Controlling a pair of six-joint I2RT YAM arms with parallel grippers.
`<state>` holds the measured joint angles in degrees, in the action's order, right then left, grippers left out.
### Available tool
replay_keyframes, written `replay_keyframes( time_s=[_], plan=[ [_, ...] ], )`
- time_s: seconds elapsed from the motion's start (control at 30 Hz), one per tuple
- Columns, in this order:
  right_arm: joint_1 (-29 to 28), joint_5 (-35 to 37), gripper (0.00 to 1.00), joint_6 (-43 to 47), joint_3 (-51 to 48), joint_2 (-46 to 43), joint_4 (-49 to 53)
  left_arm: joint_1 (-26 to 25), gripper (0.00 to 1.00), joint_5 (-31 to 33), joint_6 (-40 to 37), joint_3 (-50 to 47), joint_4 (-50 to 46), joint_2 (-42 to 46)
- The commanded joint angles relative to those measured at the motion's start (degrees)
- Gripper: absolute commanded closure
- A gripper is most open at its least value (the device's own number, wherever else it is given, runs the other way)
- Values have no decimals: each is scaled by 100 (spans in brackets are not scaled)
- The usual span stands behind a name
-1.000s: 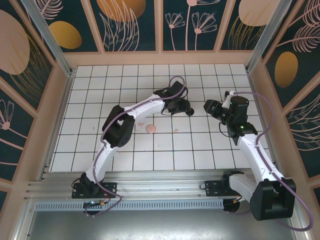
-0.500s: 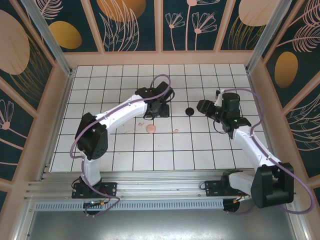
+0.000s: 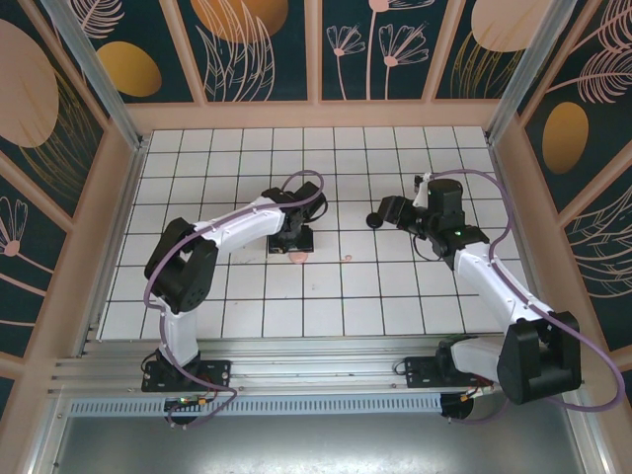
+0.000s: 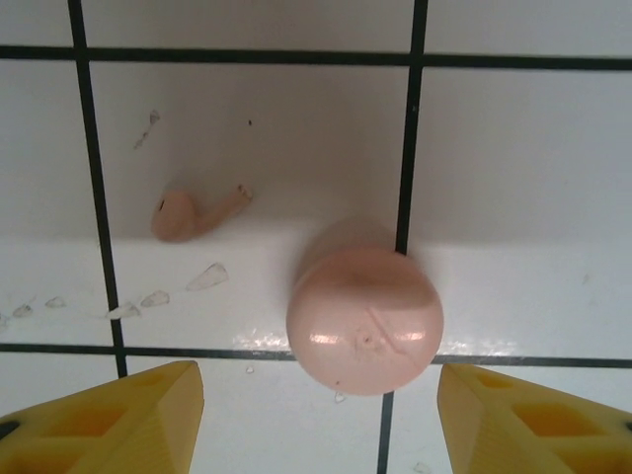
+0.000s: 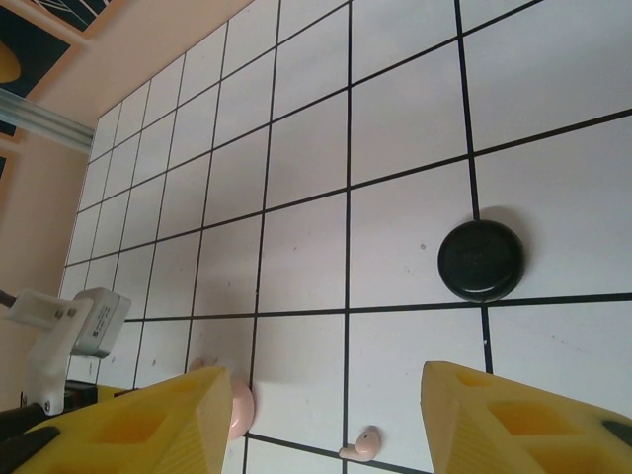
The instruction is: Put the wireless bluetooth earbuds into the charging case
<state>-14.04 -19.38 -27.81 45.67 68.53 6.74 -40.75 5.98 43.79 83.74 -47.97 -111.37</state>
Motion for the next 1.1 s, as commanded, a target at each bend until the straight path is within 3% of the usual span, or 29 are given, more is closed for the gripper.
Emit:
replay_keyframes(
  time_s=[0.0,0.57,0.87,1.07],
  plan=[
    [-63,90,46,-18,195,55,16,32,36,-270,63,14,237,-168],
    [-76,96,46,-31,190,95,13,37,35,-352,-103,116,264,-728],
    [-68,90,47,-15,188,49,23,41,42,-316,-167,146,342,-873],
    [-72,125,47,13,152,-18,29,56,54,-278,-217,238,354,-845]
  ],
)
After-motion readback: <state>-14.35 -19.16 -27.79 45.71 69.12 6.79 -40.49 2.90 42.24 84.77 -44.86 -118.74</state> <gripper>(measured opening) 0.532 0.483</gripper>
